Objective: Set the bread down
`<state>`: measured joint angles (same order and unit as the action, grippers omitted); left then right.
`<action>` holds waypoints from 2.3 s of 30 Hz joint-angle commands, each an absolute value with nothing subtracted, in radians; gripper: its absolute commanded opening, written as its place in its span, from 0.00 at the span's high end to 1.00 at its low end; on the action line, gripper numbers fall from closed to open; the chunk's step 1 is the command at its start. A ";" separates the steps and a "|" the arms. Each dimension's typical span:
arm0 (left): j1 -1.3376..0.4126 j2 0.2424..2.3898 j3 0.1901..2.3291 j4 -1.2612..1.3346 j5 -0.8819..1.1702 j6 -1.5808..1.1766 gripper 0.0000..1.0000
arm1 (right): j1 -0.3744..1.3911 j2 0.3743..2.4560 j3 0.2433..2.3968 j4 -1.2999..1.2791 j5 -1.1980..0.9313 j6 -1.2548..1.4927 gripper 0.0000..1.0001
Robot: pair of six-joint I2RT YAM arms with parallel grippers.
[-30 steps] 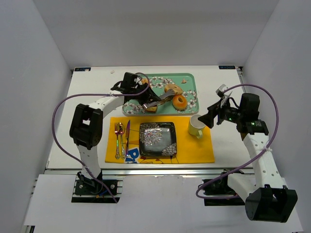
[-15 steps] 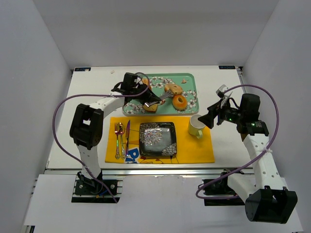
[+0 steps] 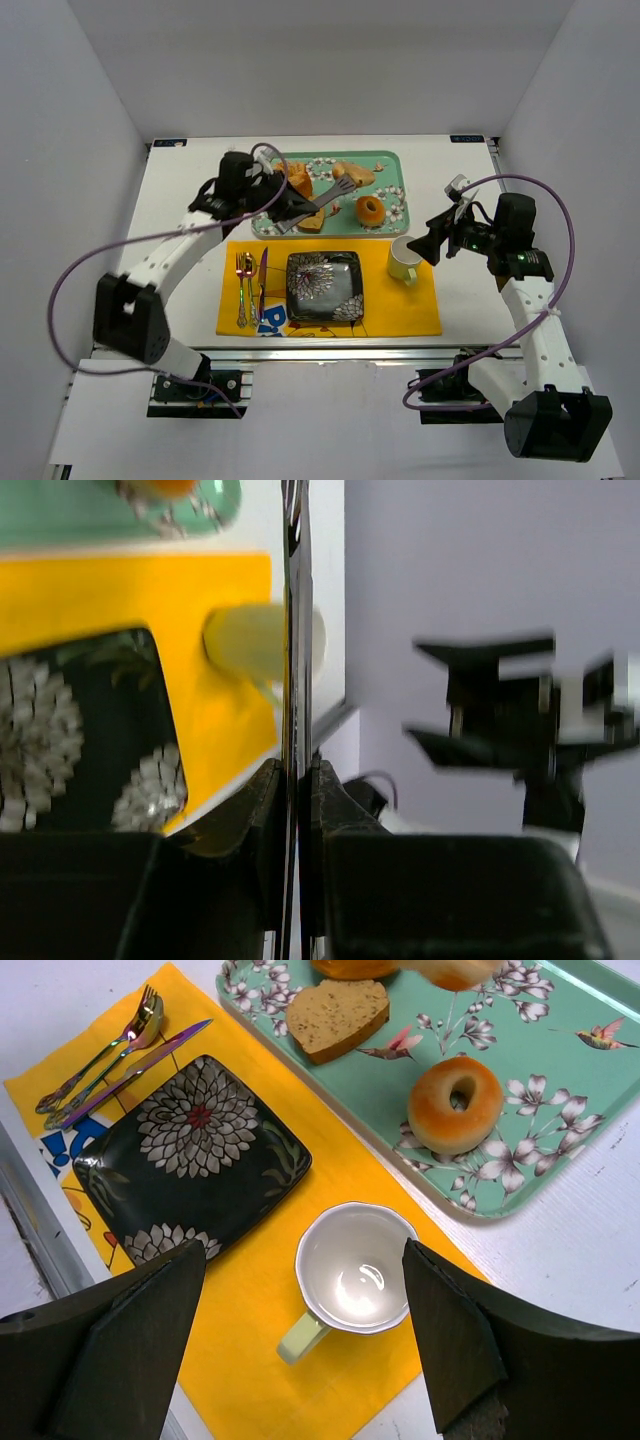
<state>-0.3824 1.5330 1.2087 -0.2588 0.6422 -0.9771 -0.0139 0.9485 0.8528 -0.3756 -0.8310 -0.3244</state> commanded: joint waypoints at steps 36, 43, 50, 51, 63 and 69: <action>-0.383 0.796 0.840 -1.006 0.629 -0.643 0.46 | -0.020 0.973 0.879 -0.399 -0.931 -0.344 0.15; -0.382 0.822 0.933 -0.938 0.562 -0.732 0.48 | -0.020 0.982 0.881 -0.385 -0.937 -0.341 0.16; -0.226 1.093 0.940 -0.675 0.586 -0.782 0.52 | -0.020 0.980 0.881 -0.373 -0.945 -0.344 0.15; -0.171 1.121 0.949 -0.657 0.595 -0.778 0.52 | -0.020 0.980 0.879 -0.368 -0.946 -0.344 0.15; -0.089 1.405 1.015 -0.482 0.687 -0.752 0.52 | -0.020 0.980 0.841 -0.311 -0.946 -0.296 0.15; -0.084 1.492 1.060 -0.511 0.673 -0.727 0.51 | -0.020 0.982 0.833 -0.307 -0.942 -0.292 0.15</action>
<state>-0.0887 1.4776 1.0107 -0.5232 0.6464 -0.7517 -0.0139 0.9821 0.8524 -0.3405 -0.9264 -0.3016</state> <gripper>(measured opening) 0.487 0.846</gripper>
